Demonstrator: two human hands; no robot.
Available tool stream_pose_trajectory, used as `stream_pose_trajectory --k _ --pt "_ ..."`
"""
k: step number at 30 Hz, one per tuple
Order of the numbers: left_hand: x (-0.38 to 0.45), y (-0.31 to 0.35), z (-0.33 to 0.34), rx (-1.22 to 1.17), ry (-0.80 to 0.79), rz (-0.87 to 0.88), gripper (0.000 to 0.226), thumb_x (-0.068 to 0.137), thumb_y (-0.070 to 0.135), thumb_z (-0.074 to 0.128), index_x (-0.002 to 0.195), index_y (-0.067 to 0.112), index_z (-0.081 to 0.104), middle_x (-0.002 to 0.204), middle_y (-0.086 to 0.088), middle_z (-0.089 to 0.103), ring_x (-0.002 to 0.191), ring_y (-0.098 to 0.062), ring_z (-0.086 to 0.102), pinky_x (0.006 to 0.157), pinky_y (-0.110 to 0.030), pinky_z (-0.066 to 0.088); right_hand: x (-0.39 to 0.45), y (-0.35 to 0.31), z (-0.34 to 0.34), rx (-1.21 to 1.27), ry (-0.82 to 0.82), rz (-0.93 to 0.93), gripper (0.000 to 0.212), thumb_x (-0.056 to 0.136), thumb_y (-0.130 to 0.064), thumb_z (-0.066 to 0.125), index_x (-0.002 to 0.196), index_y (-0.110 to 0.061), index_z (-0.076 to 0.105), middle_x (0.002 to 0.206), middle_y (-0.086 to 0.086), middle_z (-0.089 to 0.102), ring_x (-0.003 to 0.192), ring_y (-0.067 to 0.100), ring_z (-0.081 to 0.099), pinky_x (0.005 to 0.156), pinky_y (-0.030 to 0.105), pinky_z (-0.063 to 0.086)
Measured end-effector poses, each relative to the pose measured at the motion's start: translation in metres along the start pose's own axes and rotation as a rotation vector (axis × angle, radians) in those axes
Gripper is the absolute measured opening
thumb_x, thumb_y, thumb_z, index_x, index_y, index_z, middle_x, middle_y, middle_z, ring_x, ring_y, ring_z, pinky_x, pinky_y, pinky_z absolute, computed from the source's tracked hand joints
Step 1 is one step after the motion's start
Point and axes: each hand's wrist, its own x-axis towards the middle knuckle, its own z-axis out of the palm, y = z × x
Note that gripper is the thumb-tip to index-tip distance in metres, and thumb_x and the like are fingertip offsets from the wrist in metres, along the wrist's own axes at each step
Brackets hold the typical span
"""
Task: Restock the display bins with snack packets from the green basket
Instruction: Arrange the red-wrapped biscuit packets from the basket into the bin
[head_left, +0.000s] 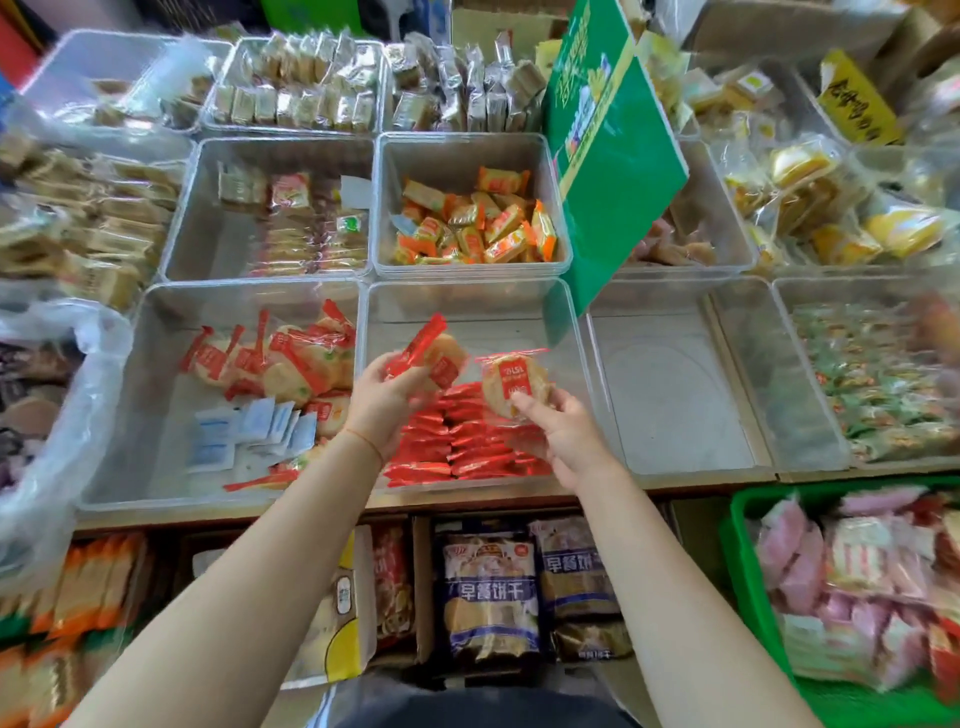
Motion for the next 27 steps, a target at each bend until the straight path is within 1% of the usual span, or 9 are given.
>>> stream_pose_trajectory --k 3,4,8,13,17,20,22,25,27 --pt "0.027 0.02 0.009 0.286 0.022 0.155 0.019 0.086 0.001 0.07 0.1 0.01 0.062 0.093 -0.007 0.064 0.061 -0.007 0.067 0.056 -0.018 0.053 0.015 -0.012 -0.005 0.021 0.046 -0.009 0.022 0.091 -0.009 0.068 0.112 -0.013 0.061 0.111 0.01 0.07 0.101 0.026 0.07 0.071 0.039 0.059" --pt "0.039 0.022 0.013 0.428 0.025 0.215 0.021 0.084 0.007 0.074 0.102 0.012 0.065 0.091 -0.004 0.066 0.063 -0.004 0.066 0.054 -0.015 0.051 0.02 -0.014 -0.006 0.013 0.063 -0.01 0.022 0.091 -0.006 0.067 0.111 -0.013 0.061 0.112 0.01 0.07 0.102 0.026 0.069 0.069 0.037 0.059" --pt "0.085 0.011 0.028 0.935 -0.002 0.401 0.022 0.079 0.029 0.079 0.098 0.021 0.071 0.094 0.003 0.073 0.089 -0.016 0.066 0.08 -0.029 0.054 0.036 -0.013 -0.008 -0.041 0.153 -0.026 0.028 0.088 -0.005 0.069 0.114 -0.012 0.062 0.108 0.009 0.072 0.098 0.025 0.07 0.08 0.038 0.058" --pt "0.117 -0.023 0.04 1.329 -0.08 0.38 0.02 0.089 0.039 0.063 0.103 0.025 0.063 0.098 -0.003 0.071 0.094 -0.031 0.064 0.076 -0.038 0.053 0.056 -0.013 -0.005 -0.073 0.292 -0.055 0.049 0.071 -0.021 0.082 0.113 -0.024 0.06 0.109 0.008 0.071 0.099 0.026 0.071 0.09 0.045 0.057" --pt "0.128 -0.041 0.029 1.574 -0.225 0.321 0.03 0.087 0.024 0.055 0.115 0.027 0.065 0.113 -0.009 0.069 0.105 -0.034 0.062 0.084 -0.034 0.047 0.072 -0.026 -0.001 -0.163 0.402 -0.172 0.021 0.082 -0.016 0.075 0.1 -0.023 0.068 0.097 0.003 0.073 0.088 0.019 0.07 0.076 0.033 0.058" --pt "0.13 -0.046 0.02 1.66 -0.32 0.313 0.035 0.089 0.036 0.051 0.12 0.029 0.064 0.116 -0.008 0.069 0.116 -0.03 0.056 0.098 -0.037 0.04 0.092 -0.035 0.007 -0.457 0.441 -0.358 0.014 0.089 -0.018 0.067 0.103 -0.021 0.068 0.093 -0.003 0.066 0.083 0.009 0.06 0.071 0.02 0.049" --pt "0.131 -0.045 0.016 1.719 -0.373 0.282 0.041 0.091 0.046 0.041 0.124 0.032 0.062 0.122 -0.005 0.067 0.123 -0.026 0.05 0.104 -0.041 0.033 0.11 -0.035 0.015 -0.794 0.365 -0.484 0.022 0.092 -0.019 0.064 0.114 -0.019 0.069 0.101 -0.002 0.059 0.088 0.01 0.054 0.073 0.018 0.042" --pt "0.129 -0.041 0.012 1.708 -0.422 0.263 0.047 0.092 0.049 0.033 0.131 0.037 0.057 0.135 -0.002 0.059 0.128 -0.025 0.046 0.106 -0.046 0.031 0.135 -0.023 0.033 -1.222 0.159 -0.543 0.029 0.094 -0.015 0.057 0.12 -0.022 0.069 0.111 0.006 0.06 0.105 0.024 0.052 0.087 0.033 0.047" --pt "0.128 -0.035 0.008 1.591 -0.384 0.251 0.044 0.096 0.041 0.034 0.137 0.033 0.051 0.139 -0.005 0.054 0.128 -0.029 0.048 0.106 -0.046 0.033 0.143 -0.015 0.045 -1.383 0.009 -0.424 0.039 0.091 -0.014 0.049 0.123 -0.027 0.066 0.117 0.007 0.061 0.115 0.028 0.048 0.096 0.044 0.047"
